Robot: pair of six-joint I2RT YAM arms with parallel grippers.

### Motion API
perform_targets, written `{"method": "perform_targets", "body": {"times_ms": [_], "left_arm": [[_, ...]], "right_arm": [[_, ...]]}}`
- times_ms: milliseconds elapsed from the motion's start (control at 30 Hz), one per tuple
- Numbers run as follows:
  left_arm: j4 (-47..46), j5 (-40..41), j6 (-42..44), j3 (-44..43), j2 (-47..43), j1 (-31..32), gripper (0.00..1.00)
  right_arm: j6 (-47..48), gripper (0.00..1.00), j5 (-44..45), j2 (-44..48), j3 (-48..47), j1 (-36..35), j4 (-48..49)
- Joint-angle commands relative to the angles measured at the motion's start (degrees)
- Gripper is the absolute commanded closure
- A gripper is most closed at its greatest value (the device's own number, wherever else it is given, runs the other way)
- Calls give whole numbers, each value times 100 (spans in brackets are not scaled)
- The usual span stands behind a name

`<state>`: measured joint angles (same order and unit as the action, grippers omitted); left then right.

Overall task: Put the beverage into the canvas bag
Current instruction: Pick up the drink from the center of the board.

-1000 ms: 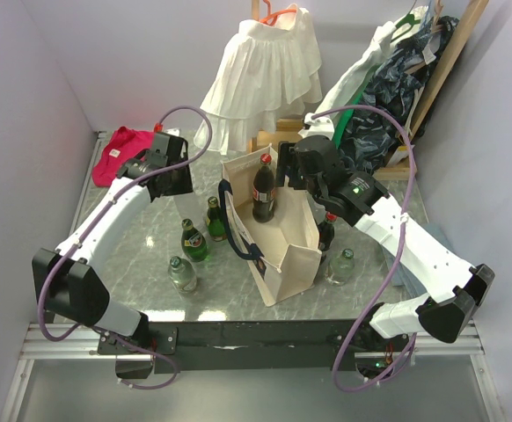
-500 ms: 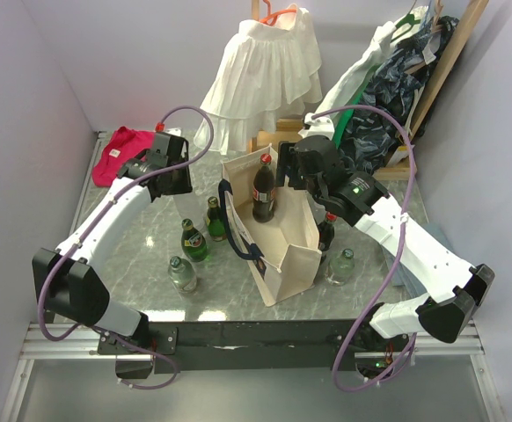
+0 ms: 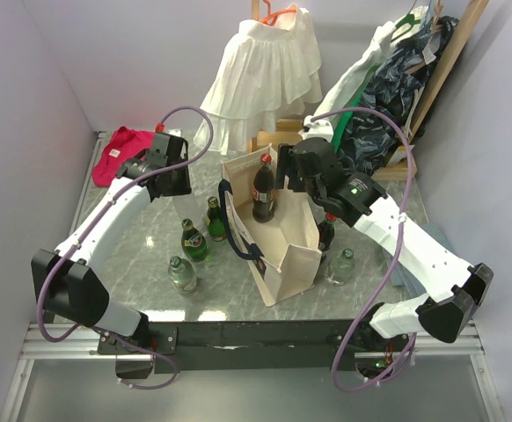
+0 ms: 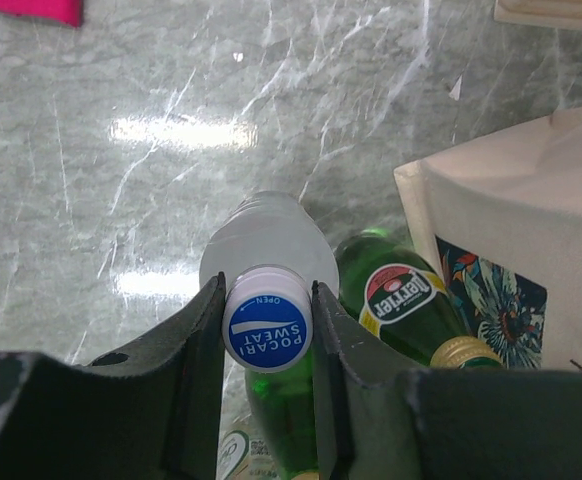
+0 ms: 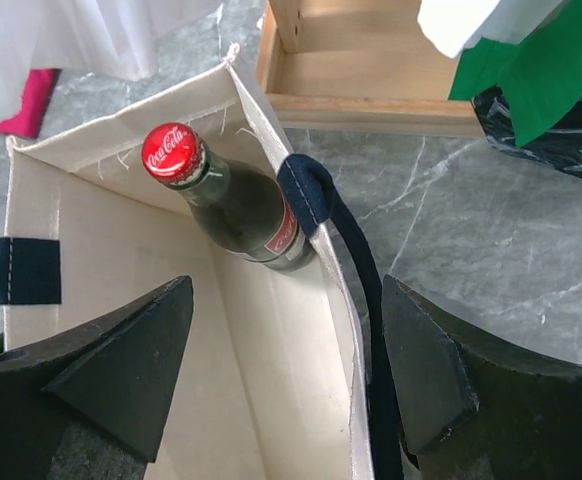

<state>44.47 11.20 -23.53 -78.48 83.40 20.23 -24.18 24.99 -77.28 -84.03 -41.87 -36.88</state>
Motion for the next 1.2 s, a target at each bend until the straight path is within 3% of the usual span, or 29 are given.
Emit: {"method": "perform_targets", "body": {"times_ms": [0, 300, 700, 900, 1167], "left_arm": [[-114, -4, 120, -475, -341, -10, 99], [-17, -13, 164, -713, -473, -10, 99], [141, -83, 173, -1442, -561, -10, 99], [290, -74, 226, -2004, -544, -10, 99], [352, -171, 147, -2163, -623, -10, 99]], "right_arm": [[1, 18, 14, 64, 18, -14, 32], [63, 18, -12, 169, 273, -14, 129], [107, 28, 111, 459, 598, -14, -170], [10, 52, -12, 564, 791, -14, -276], [10, 70, -223, 547, 967, -14, -372]]}}
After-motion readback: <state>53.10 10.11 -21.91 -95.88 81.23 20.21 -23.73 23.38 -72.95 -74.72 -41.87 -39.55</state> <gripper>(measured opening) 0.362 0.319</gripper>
